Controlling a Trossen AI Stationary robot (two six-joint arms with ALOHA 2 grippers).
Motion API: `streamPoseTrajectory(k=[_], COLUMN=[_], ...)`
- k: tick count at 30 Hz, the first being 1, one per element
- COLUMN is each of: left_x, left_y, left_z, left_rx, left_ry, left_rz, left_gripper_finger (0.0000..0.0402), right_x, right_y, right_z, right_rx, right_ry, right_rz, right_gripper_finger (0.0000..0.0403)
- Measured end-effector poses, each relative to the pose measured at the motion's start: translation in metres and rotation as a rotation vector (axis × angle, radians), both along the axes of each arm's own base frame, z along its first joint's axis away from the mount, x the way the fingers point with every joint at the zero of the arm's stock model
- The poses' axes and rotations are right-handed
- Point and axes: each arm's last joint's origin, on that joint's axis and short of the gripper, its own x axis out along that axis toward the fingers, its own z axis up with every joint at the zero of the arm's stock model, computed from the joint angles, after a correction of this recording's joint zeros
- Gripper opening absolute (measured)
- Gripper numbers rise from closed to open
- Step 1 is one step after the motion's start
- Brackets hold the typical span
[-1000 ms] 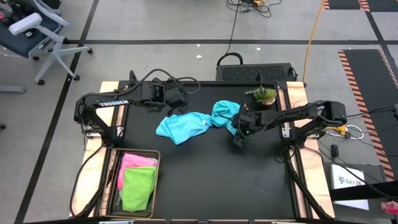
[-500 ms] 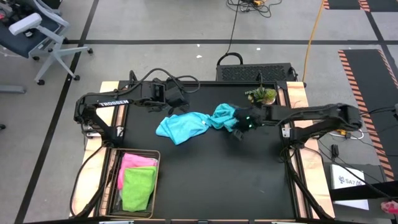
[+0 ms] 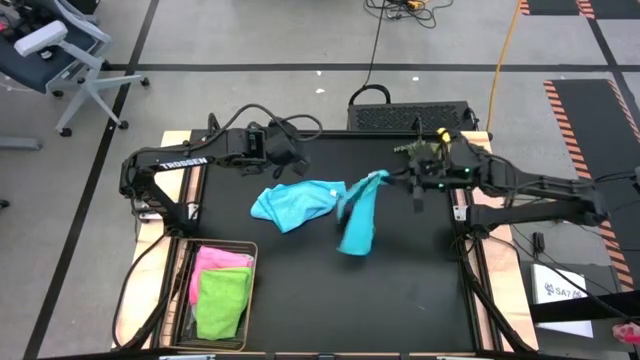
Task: Fold microfiber towels
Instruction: Fold the right blue microfiber cloth
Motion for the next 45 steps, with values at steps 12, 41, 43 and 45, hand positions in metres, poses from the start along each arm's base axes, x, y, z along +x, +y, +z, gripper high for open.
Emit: streamPoseTrajectory(k=[12,41,43,45], left_x=[0.039,0.054,0.054,0.059], left_y=[-0.004,0.005,0.004,0.0], left_z=[-0.018,-0.042,-0.042,-0.046], left_rx=[-0.086,-0.123,-0.15,-0.166], left_ry=[-0.051,0.005,-0.009,-0.017], left_rz=[-0.223,-0.224,-0.235,-0.256], left_gripper_finger=[0.0232,0.0232,0.0232,0.0232], right_x=[-0.006,-0.039,-0.037,-0.033], right_y=[0.001,0.013,0.012,0.012], right_z=[0.001,-0.071,-0.073,-0.074], right_rx=[0.006,0.189,0.189,0.175], right_ry=[0.006,0.768,0.753,0.717], right_rz=[0.007,-0.059,-0.059,-0.05], right_gripper_finger=[0.0,0.0,0.0,0.0])
